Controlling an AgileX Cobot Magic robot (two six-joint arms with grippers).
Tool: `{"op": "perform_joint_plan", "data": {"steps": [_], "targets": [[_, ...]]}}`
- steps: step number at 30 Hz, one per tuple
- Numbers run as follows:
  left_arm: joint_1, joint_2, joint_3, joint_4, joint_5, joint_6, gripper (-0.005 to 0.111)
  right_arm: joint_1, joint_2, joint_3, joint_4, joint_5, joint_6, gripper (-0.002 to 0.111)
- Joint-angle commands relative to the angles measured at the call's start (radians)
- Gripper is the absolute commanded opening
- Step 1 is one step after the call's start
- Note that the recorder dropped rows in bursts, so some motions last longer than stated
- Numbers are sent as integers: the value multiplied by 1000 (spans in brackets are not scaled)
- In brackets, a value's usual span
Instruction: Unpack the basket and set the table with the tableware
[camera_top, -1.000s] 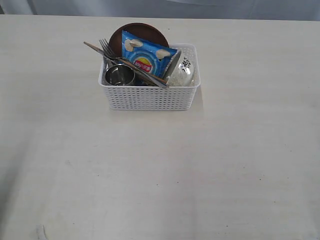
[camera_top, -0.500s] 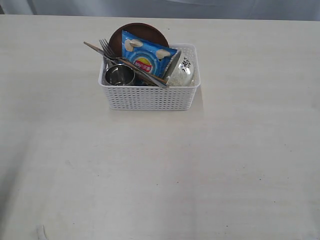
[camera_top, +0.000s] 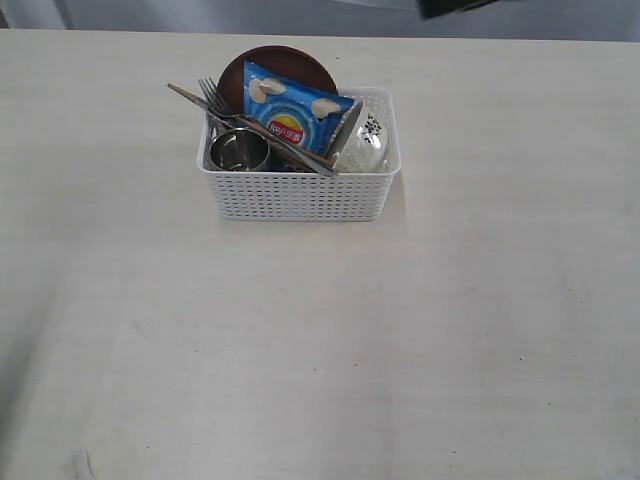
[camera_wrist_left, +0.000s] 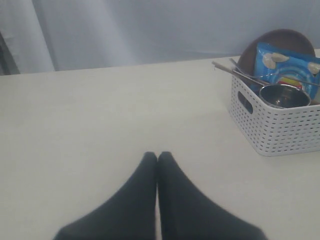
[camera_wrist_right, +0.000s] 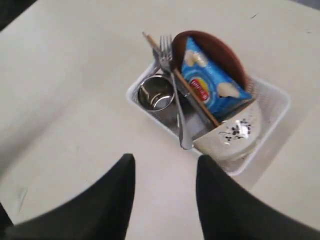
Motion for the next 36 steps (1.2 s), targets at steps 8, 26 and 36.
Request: {"op": "perform_joint_plan", "data": {"steps": [8, 26, 36], "targets": [[-6, -2, 2, -2, -8, -4, 0, 266, 441, -140, -120, -160, 81, 38], [-6, -2, 2, -2, -8, -4, 0, 285, 765, -441, -322, -78, 180, 38], [-6, -2, 2, -2, -8, -4, 0, 285, 784, -441, -338, -83, 180, 38]]}}
